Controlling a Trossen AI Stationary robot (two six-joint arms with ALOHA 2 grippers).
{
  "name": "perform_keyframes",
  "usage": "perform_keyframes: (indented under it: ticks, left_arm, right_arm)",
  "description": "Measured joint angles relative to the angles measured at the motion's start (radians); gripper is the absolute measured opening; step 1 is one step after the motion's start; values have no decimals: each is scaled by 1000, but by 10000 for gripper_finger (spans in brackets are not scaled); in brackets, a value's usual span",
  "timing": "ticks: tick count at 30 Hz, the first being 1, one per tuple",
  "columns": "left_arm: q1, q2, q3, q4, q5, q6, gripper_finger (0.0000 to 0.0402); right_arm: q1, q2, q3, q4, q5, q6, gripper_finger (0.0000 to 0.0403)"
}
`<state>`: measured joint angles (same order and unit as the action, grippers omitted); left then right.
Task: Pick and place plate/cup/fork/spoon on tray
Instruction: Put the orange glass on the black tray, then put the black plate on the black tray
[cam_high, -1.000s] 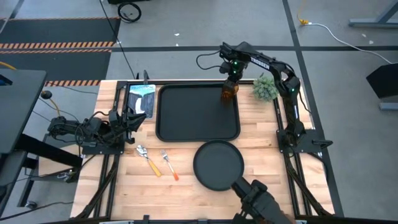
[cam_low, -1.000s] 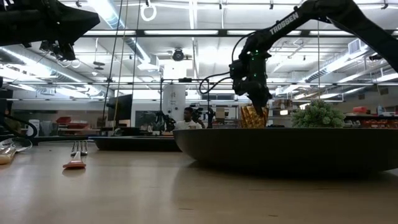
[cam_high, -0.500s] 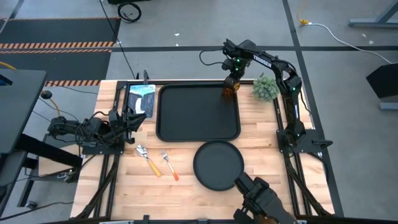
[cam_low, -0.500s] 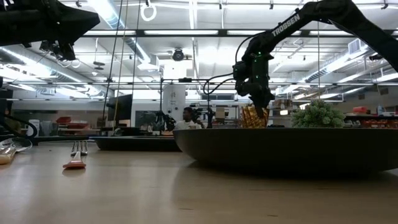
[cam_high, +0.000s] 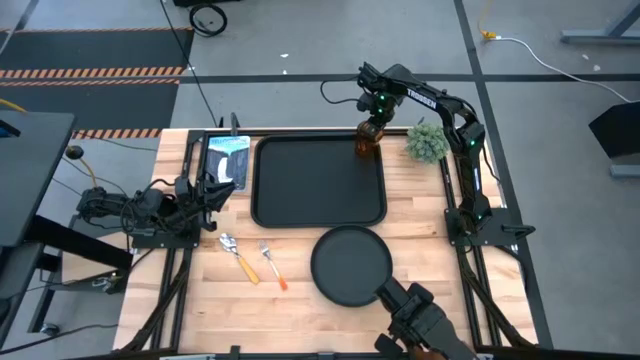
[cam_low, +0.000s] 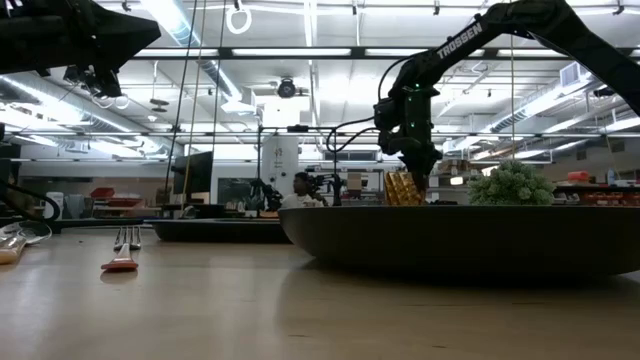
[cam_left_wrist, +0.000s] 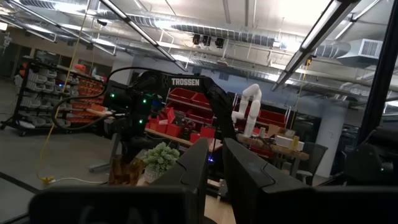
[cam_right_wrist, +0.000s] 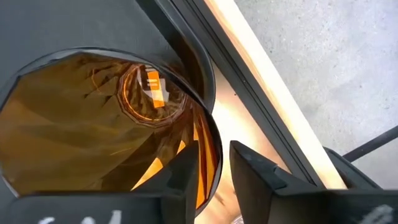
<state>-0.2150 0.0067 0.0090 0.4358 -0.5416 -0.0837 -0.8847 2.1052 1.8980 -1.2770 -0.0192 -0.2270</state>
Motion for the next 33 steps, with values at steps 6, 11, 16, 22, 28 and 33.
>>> perform_keyframes:
  ticks: [6,11,16,22,28,33]
  left_arm:
    - [0,0,0,-2,0,-1,57]
    - [0,0,0,-4,0,0,57]
    - [0,0,0,-5,0,0,57]
    - [0,0,0,-8,0,-2,57]
    - [0,0,0,-8,0,-3,57]
    - [0,0,0,-8,0,-10,57]
  right_arm:
    - [8,-3,0,11,2,11,115]
    - [11,-7,41,-1,4,11,135]
    - [18,-7,97,-22,3,15,158]
    - [25,-8,177,-76,0,20,177]
    - [80,-44,214,-115,-9,34,181]
    - [199,-85,215,-110,-12,39,180]
